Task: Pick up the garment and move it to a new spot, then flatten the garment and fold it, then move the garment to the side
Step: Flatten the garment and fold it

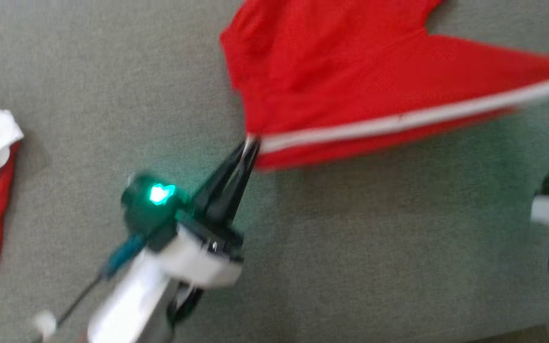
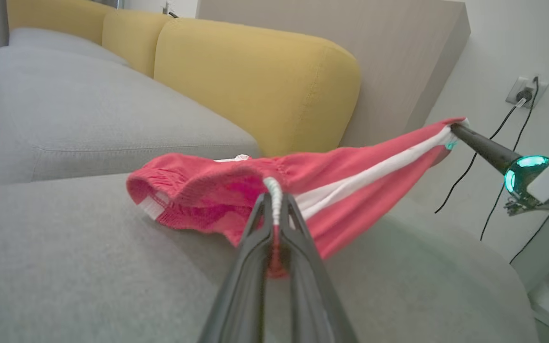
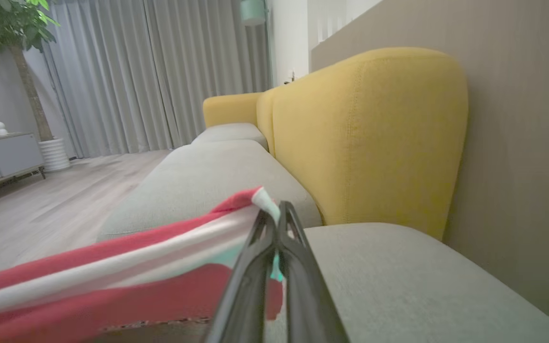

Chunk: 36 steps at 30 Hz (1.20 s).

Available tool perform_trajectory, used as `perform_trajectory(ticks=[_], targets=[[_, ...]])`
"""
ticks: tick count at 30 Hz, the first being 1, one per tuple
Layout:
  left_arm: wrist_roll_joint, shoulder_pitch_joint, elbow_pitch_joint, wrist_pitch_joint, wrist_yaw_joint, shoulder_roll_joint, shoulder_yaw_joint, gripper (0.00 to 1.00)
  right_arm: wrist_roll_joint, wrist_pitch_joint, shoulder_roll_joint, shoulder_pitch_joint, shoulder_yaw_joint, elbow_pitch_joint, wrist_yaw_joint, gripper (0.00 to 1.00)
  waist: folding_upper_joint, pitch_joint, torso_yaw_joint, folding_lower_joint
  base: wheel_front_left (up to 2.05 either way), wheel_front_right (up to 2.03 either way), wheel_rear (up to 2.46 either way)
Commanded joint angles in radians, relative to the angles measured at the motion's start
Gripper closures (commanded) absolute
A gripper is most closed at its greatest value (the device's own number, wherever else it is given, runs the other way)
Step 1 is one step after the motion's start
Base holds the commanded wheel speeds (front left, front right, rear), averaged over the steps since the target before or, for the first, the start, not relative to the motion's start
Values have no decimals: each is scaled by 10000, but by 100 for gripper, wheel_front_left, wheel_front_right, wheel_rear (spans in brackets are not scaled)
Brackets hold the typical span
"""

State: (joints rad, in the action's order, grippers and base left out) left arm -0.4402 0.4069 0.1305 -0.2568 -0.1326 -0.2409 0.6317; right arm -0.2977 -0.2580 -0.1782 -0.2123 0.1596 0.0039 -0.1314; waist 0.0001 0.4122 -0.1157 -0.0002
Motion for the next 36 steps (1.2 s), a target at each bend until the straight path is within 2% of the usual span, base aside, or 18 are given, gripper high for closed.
perform_trajectory(ticks=[1,6,11,16,27,36], targets=[[0,-442,-459,-48,20,-200,-619,100,55,-38,-41,433,59,-578,7,100,-1,-264,-121,2,0,0,0],[250,-2377,-1229,-48,20,-218,-1236,100,65,-38,134,2089,182,-1498,7,100,-1,-714,-170,2,0,0,0],[510,-2655,-1716,-48,20,-74,-1344,100,154,198,68,2424,276,-1622,7,100,-1,-762,82,2,0,0,0],[684,-1352,-1201,-49,20,400,-1211,100,222,523,-325,1093,180,-595,7,100,-1,-455,538,2,0,0,0],[380,1608,1533,141,46,1434,-1260,100,679,1505,-1480,-2786,-973,2710,7,100,-1,346,1347,2,0,0,0],[98,3007,2998,46,30,1734,-895,100,760,1644,-1983,-5008,-2159,4858,7,100,-1,753,1650,2,0,0,0]])
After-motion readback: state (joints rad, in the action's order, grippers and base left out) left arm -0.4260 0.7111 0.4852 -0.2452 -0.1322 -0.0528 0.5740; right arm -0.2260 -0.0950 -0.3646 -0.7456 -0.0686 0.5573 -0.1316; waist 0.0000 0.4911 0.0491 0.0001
